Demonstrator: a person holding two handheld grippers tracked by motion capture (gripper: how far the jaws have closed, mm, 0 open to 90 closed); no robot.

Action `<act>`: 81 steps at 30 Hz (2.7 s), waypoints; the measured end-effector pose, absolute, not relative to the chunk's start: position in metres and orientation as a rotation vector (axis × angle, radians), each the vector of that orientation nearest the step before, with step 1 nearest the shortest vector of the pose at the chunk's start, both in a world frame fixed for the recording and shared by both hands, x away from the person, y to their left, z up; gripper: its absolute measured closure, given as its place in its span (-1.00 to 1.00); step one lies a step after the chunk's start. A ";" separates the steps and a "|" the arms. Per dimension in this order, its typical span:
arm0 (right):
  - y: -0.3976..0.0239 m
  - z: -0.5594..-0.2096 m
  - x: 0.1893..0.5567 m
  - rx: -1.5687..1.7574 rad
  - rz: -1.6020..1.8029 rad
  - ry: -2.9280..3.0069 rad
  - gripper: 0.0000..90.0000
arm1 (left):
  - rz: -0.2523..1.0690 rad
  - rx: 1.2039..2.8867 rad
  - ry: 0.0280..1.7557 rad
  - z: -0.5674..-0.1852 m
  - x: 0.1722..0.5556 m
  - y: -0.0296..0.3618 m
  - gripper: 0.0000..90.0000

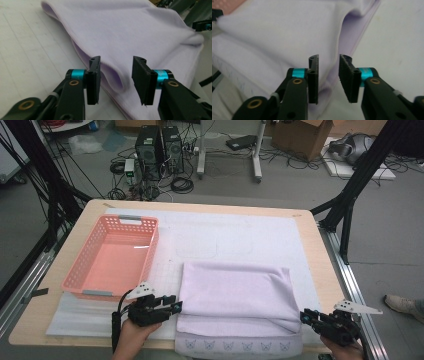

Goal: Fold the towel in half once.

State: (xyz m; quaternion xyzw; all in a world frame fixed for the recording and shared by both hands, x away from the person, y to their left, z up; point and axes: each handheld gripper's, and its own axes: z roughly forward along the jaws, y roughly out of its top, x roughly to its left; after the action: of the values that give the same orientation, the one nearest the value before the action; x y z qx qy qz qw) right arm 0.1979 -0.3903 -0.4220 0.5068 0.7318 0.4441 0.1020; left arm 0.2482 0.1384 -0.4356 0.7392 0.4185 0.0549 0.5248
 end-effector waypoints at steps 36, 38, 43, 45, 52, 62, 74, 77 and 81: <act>-0.373 -0.435 0.338 1.448 1.119 2.004 0.14 | 0.335 1.819 1.223 -0.448 0.348 0.095 -0.11; -0.373 -0.437 0.337 1.465 1.095 2.052 0.08 | 0.369 1.828 1.254 -0.447 0.353 0.093 -0.19; -0.367 -0.445 0.336 1.459 1.042 2.180 -0.08 | 0.397 1.861 1.228 -0.452 0.355 0.090 -0.15; -0.364 -0.444 0.335 1.441 1.008 2.187 -0.07 | 0.417 1.891 1.194 -0.452 0.353 0.086 -0.02; -0.357 -0.442 0.332 1.413 0.993 2.240 0.80 | 0.343 1.924 1.118 -0.453 0.352 0.083 0.86; -0.367 -0.432 0.337 1.381 1.237 2.135 0.91 | 0.370 1.745 1.148 -0.427 0.367 0.088 0.90; -0.370 -0.417 0.385 1.374 1.272 1.997 0.91 | 0.446 1.728 1.160 -0.414 0.422 0.089 0.90; -0.366 -0.417 0.399 1.379 1.246 1.989 0.91 | 0.447 1.733 1.170 -0.412 0.435 0.090 0.90; -0.362 -0.418 0.414 1.403 1.209 1.982 0.91 | 0.459 1.709 1.171 -0.415 0.448 0.091 0.90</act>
State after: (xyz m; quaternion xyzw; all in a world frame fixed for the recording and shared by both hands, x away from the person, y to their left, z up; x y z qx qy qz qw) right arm 0.4138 -0.3619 -0.4182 0.5055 0.7139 0.4354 0.2128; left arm 0.4481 0.0907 -0.4151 0.7031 0.4816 0.1886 0.4880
